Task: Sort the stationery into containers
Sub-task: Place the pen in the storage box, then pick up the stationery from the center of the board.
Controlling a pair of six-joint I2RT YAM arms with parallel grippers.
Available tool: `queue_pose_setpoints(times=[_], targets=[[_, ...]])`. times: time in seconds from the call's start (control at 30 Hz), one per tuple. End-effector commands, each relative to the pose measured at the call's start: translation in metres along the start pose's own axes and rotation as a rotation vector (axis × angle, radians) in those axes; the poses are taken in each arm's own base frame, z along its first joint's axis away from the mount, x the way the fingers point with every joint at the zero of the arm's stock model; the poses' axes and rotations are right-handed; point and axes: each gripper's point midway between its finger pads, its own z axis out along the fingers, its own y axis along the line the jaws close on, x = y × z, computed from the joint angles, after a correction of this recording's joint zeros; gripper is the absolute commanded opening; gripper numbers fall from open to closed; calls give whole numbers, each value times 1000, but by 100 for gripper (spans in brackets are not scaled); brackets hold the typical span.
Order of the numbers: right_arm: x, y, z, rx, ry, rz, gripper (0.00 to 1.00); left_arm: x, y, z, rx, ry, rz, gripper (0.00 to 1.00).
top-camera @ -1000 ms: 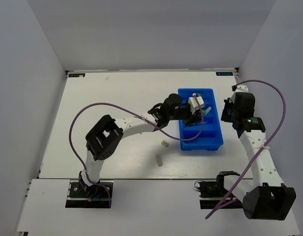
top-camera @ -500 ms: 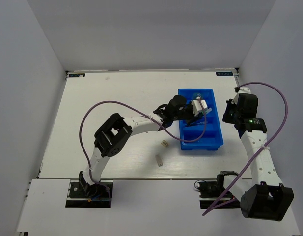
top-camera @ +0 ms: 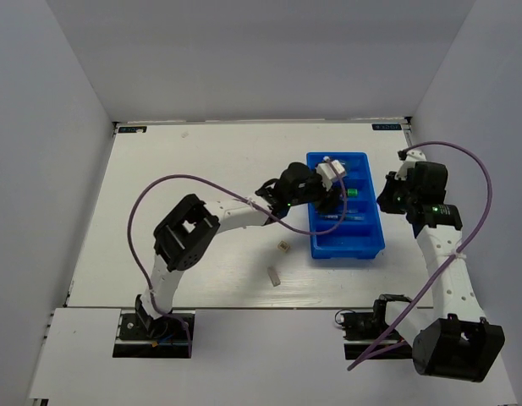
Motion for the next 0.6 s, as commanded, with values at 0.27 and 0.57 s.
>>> queue_pose_setpoints(times=[0.27,0.57], targets=[[12,133,-38,-835,122,-469,31,-47,49,-210,-551,79,-569,14],[42,201,24,-671,339,-786,59,117,2,-360,-866,412,-796,59]])
